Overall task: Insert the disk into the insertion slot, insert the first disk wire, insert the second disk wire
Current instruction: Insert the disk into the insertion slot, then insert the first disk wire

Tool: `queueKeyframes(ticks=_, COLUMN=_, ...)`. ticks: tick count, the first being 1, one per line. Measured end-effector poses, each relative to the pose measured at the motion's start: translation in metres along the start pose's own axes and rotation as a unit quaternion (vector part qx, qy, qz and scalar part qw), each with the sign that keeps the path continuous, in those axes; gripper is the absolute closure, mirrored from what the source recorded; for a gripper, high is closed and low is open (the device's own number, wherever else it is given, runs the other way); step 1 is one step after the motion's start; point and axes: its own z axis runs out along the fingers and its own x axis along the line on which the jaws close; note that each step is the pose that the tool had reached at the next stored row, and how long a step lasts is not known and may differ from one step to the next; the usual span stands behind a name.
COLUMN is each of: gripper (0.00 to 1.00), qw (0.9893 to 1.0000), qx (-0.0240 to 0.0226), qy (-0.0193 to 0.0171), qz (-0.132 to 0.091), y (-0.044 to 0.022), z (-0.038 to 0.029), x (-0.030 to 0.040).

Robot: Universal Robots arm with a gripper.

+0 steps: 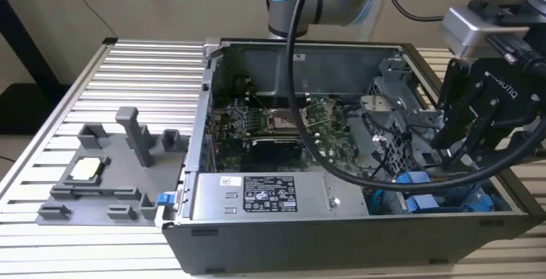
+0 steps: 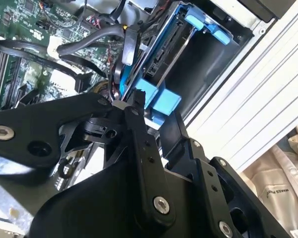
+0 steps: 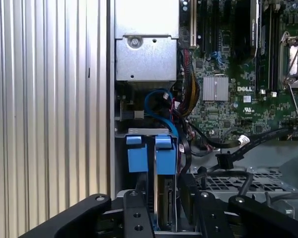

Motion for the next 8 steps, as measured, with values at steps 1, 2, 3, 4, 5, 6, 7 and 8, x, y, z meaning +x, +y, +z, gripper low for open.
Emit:
queueKeyframes(ticks=1, gripper=0.59, qw=1.0, qx=0.0, qy=0.0, qz=0.0, y=0.0001, z=-0.0019, x=-0.0002)
queueKeyframes(ticks=2, gripper=0.59, qw=1.0, qx=0.0003, qy=-0.0001, qz=0.0, y=0.0, z=-0.002, x=-0.0006)
queueKeyframes(ticks=3, gripper=0.59, qw=1.0, qx=0.0032, qy=-0.0002, qz=0.0, y=0.0002, z=-0.0019, x=-0.0011)
queueKeyframes(ticks=4, gripper=0.59, qw=0.9999, qx=0.0111, qy=-0.0001, qz=0.0, y=0.0006, z=-0.002, x=-0.0015)
queueKeyframes(ticks=5, gripper=0.59, qw=0.9998, qx=0.0202, qy=-0.0001, qz=0.0, y=0.0009, z=-0.0021, x=-0.0017)
queueKeyframes(ticks=6, gripper=0.59, qw=0.9996, qx=0.0297, qy=-0.0002, qz=0.0, y=0.0013, z=-0.002, x=-0.0019)
queueKeyframes(ticks=7, gripper=0.59, qw=0.9993, qx=0.0386, qy=-0.0003, qz=0.0, y=0.0017, z=-0.002, x=-0.0022)
queueKeyframes(ticks=8, gripper=0.59, qw=0.9989, qx=0.0471, qy=-0.0004, qz=0.0, y=0.002, z=-0.0021, x=-0.0024)
